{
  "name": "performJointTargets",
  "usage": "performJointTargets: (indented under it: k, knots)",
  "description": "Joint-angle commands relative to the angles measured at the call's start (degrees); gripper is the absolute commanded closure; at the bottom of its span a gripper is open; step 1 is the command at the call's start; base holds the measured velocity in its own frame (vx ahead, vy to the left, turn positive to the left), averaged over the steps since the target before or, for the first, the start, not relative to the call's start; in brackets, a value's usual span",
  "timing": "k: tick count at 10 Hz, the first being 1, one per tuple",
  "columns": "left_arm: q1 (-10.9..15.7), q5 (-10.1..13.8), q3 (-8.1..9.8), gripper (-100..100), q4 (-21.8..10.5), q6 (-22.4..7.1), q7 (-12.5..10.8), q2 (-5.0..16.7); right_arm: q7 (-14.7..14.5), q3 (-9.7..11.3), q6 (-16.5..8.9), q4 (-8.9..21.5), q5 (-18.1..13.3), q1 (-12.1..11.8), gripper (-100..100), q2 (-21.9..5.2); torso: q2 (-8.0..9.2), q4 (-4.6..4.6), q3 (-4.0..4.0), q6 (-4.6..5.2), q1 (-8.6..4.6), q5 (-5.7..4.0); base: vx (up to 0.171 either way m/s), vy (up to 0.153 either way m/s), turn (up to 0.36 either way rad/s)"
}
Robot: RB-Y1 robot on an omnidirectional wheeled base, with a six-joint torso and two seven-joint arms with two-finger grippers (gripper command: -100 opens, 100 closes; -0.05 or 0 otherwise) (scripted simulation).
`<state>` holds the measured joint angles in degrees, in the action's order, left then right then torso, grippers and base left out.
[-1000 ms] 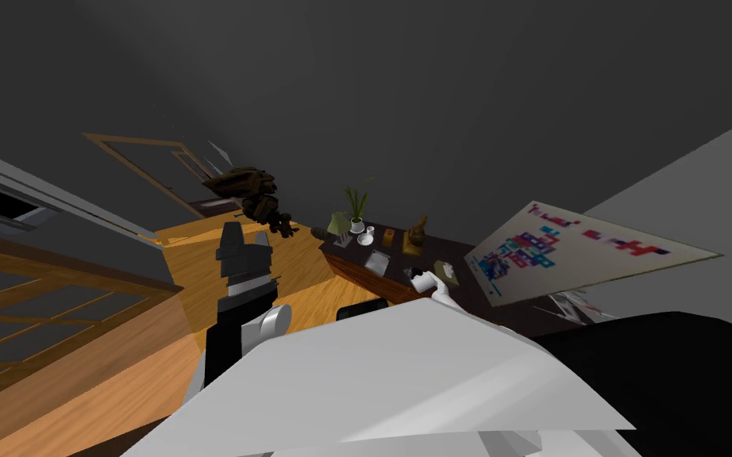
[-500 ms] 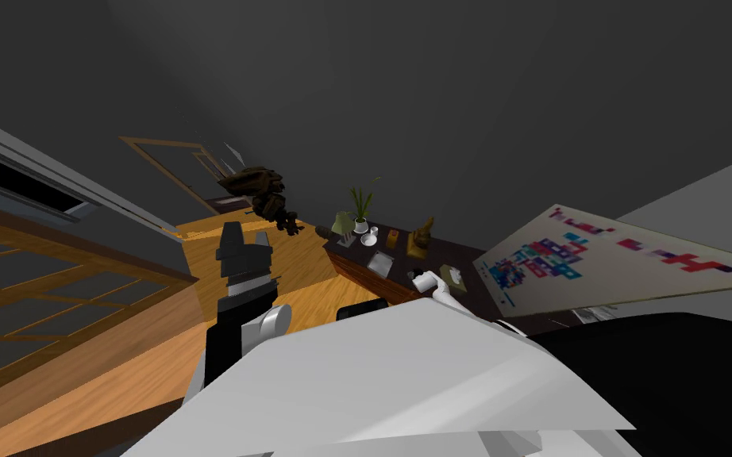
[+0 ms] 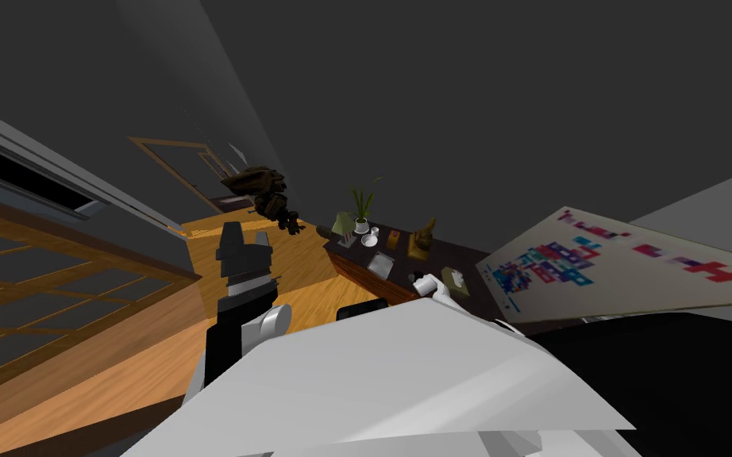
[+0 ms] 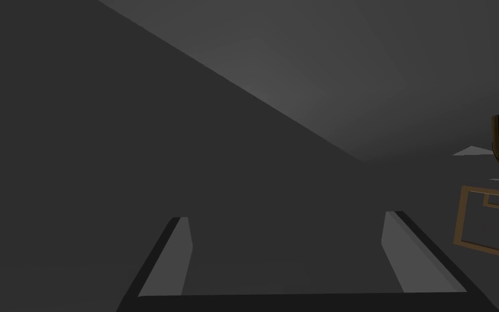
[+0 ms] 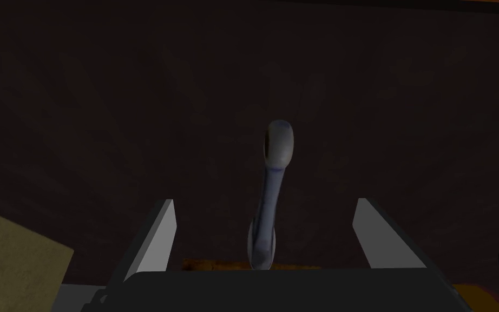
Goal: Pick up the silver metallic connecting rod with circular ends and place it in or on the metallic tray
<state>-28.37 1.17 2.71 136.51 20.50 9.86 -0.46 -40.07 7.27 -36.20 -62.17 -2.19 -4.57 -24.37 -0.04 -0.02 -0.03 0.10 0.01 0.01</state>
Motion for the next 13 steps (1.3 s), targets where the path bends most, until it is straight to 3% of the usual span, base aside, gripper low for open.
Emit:
performJointTargets:
  k: [1, 2, 6, 7, 8, 10, 11, 12, 13]
  knots:
    - [0.0, 0.0, 0.0, 0, 0.0, 0.0, 0.0, 0.0, 0.0, 0.0, 0.0, 0.0, 0.0, 0.0, -100, 0.0, 0.0, 0.0, 0.0, 0.0, 0.0, 0.0, -0.005, 0.001, 0.006]
    - [0.0, 0.0, 0.0, 0, 0.0, 0.0, 0.0, 0.0, 0.14, 0.01, 0.23, 0.14, -0.07, 0.0, 100, 0.04, 0.03, 0.02, 0.03, 0.0, 0.05, 0.02, 0.0, 0.0, 0.0]
    - [0.0, 0.0, 0.0, 0, 0.0, 0.0, 0.0, 0.0, 0.13, -0.03, 0.22, 0.11, -0.07, 0.03, 100, -0.02, 0.02, -0.02, 0.0, -0.02, 0.05, -0.03, 0.0, 0.0, 0.0]
    - [0.0, 0.0, 0.0, 0, 0.0, 0.0, 0.0, 0.0, 0.14, -0.03, 0.22, 0.11, -0.07, 0.03, 0, -0.02, 0.01, -0.02, 0.0, -0.02, 0.05, -0.03, 0.0, 0.0, 0.0]
    - [0.0, 0.0, 0.0, 0, 0.0, 0.0, 0.0, 0.0, -0.58, -0.06, -1.47, -1.8, 0.47, -0.1, 100, -0.19, 0.01, -0.02, 0.0, -0.02, 0.05, -0.03, 0.001, 0.006, -0.048]
    - [0.0, 0.0, 0.0, 0, 0.0, 0.0, 0.0, 0.0, -1.65, -0.17, -3.58, -4.36, 1.4, -0.33, 100, -0.65, 0.04, 0.0, 0.02, -0.02, 0.13, -0.01, -0.017, 0.022, -0.041]
    - [0.0, 0.0, 0.0, 0, 0.0, 0.0, 0.0, 0.0, -1.27, -0.16, -2.87, -3.8, 1.21, -0.37, 100, -0.61, 0.11, 0.0, 0.05, -0.02, 0.18, 0.0, -0.015, 0.014, -0.007]
    - [0.0, 0.0, 0.0, 0, 0.0, 0.0, 0.0, 0.0, -1.41, -0.17, -3.15, -4.01, 1.29, -0.39, 0, -0.65, 0.08, -0.01, 0.04, -0.02, 0.13, -0.02, 0.0, 0.0, 0.0]
    - [0.0, 0.0, 0.0, 0, 0.0, 0.0, 0.0, 0.0, -1.41, -0.23, -3.79, -4.37, 2.4, -0.28, 100, -0.88, 0.04, -0.01, 0.02, -0.02, 0.09, -0.02, -0.063, 0.09, -0.121]
